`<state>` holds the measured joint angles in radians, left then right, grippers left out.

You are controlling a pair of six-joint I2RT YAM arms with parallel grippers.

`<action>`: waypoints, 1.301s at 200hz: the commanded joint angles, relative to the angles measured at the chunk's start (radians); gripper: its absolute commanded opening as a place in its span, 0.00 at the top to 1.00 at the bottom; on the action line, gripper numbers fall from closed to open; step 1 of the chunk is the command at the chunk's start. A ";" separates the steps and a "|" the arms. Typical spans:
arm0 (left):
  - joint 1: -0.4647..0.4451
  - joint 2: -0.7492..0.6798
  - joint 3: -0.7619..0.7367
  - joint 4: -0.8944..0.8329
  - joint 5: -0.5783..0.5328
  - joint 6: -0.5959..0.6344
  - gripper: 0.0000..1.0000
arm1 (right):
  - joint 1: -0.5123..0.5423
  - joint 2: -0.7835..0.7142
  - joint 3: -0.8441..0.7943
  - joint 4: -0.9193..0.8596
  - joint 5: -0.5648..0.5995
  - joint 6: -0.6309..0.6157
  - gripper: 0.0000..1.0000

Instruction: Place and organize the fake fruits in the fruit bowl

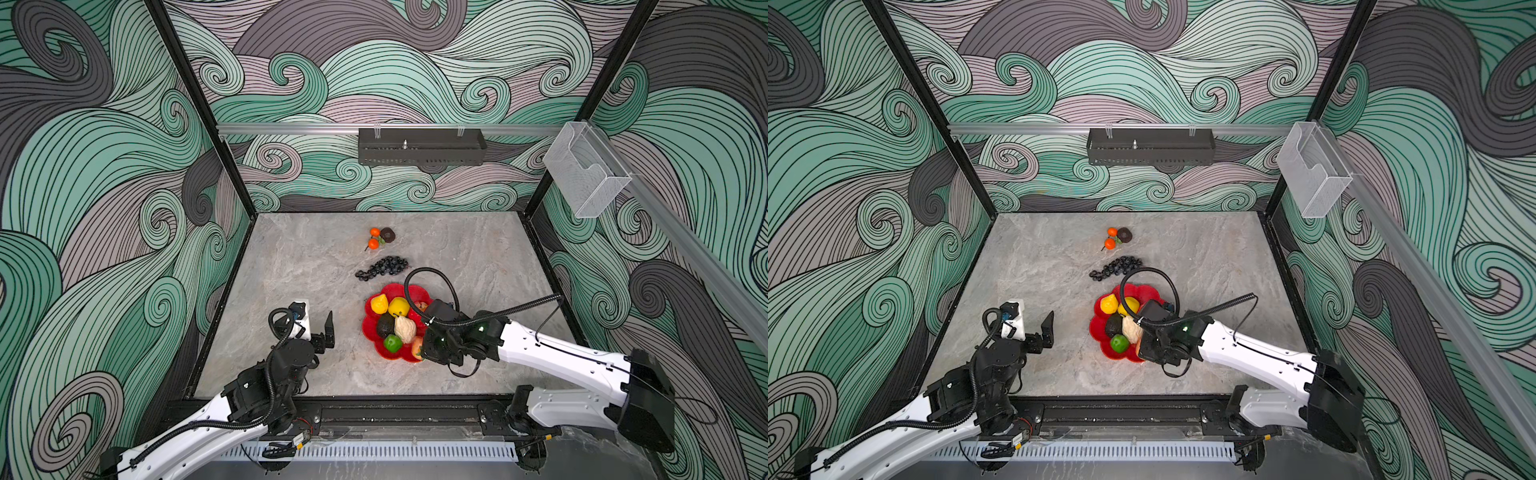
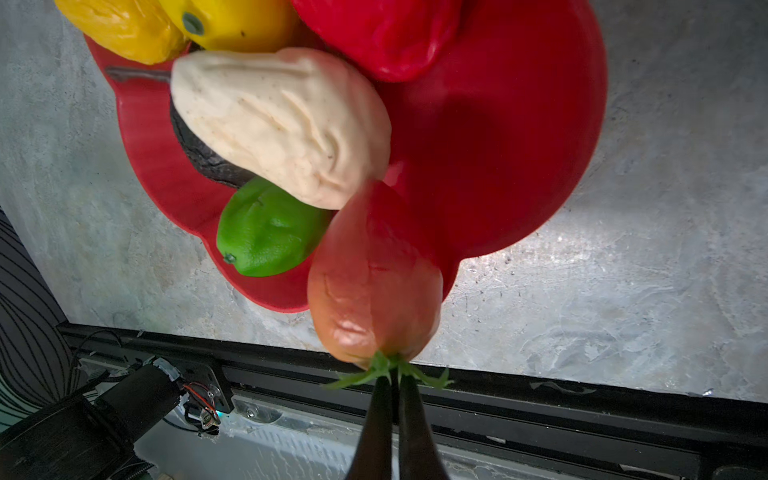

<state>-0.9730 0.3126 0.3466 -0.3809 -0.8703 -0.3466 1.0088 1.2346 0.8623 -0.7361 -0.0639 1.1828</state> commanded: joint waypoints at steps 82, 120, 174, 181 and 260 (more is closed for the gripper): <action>0.007 0.010 0.003 0.014 -0.007 0.000 0.01 | -0.005 0.037 0.043 0.002 0.071 -0.035 0.74; 0.007 0.022 0.002 0.022 -0.005 0.001 0.01 | -0.004 0.033 0.060 -0.008 0.080 -0.061 0.66; 0.011 0.077 0.006 0.043 0.011 0.002 0.01 | -0.037 -0.041 0.133 -0.109 0.175 -0.265 0.45; 0.015 0.092 0.006 0.053 0.026 0.001 0.01 | -0.050 -0.062 0.135 -0.109 0.183 -0.307 0.43; 0.351 0.705 0.312 0.130 0.529 -0.160 0.02 | -0.201 -0.268 -0.039 0.109 0.263 -0.677 0.21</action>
<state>-0.7319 0.8360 0.5262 -0.2935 -0.5564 -0.4110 0.8349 1.0023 0.9150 -0.7341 0.1726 0.6308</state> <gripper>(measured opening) 0.982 0.782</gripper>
